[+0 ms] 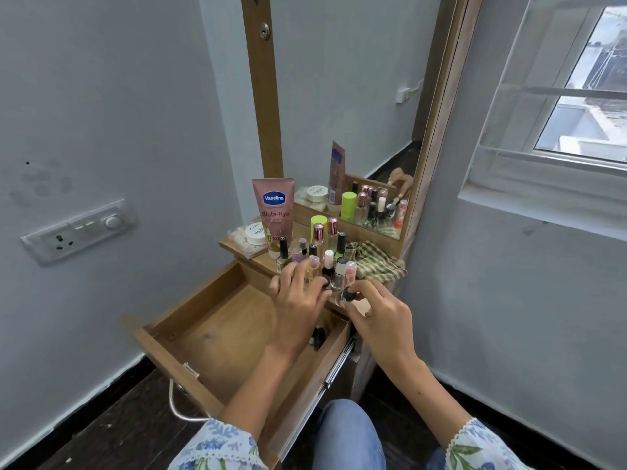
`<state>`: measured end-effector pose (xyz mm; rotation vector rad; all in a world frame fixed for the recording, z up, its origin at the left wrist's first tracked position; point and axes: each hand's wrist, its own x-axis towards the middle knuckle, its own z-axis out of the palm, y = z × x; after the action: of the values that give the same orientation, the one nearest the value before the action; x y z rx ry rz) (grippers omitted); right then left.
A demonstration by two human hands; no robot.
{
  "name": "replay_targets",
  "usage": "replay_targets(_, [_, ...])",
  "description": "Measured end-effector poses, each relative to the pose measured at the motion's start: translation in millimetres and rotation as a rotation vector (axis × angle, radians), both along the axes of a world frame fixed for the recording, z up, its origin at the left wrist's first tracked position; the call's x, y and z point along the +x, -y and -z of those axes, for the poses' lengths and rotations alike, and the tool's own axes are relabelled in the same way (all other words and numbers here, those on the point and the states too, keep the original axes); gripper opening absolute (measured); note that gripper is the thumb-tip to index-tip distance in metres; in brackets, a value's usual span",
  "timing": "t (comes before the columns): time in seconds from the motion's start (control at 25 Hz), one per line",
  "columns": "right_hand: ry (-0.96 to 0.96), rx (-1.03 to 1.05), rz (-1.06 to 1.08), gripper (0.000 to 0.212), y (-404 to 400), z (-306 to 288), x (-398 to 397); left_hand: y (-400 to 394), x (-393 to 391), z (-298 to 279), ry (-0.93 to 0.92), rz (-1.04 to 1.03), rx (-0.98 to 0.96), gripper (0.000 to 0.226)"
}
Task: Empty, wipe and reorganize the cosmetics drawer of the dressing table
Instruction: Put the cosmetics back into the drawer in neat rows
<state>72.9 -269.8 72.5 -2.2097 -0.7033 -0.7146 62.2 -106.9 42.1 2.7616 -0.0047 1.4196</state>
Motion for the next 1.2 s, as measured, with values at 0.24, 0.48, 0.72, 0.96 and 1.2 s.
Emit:
replay_targets(0.24, [-0.032,0.021,-0.020,0.021,4,-3,-3,6,-10,-2,0.064,0.138,-0.067,0.012])
replay_targets(0.48, [-0.102,0.074,-0.061,0.023,7,-5,-3,-9,-40,6,0.061,0.281,-0.413,0.020])
replay_targets(0.72, [-0.193,0.162,-0.120,0.024,-5,6,-3,-44,-45,16,-0.175,0.234,-0.714,0.023])
replay_targets(0.96, [-0.260,0.124,-0.138,0.022,-19,21,-2,-53,-11,35,-0.526,0.241,-0.835,0.030])
replay_targets(1.2, [-0.266,0.066,-0.139,0.023,-25,27,-1,-50,-5,50,-0.594,0.288,-0.907,0.042])
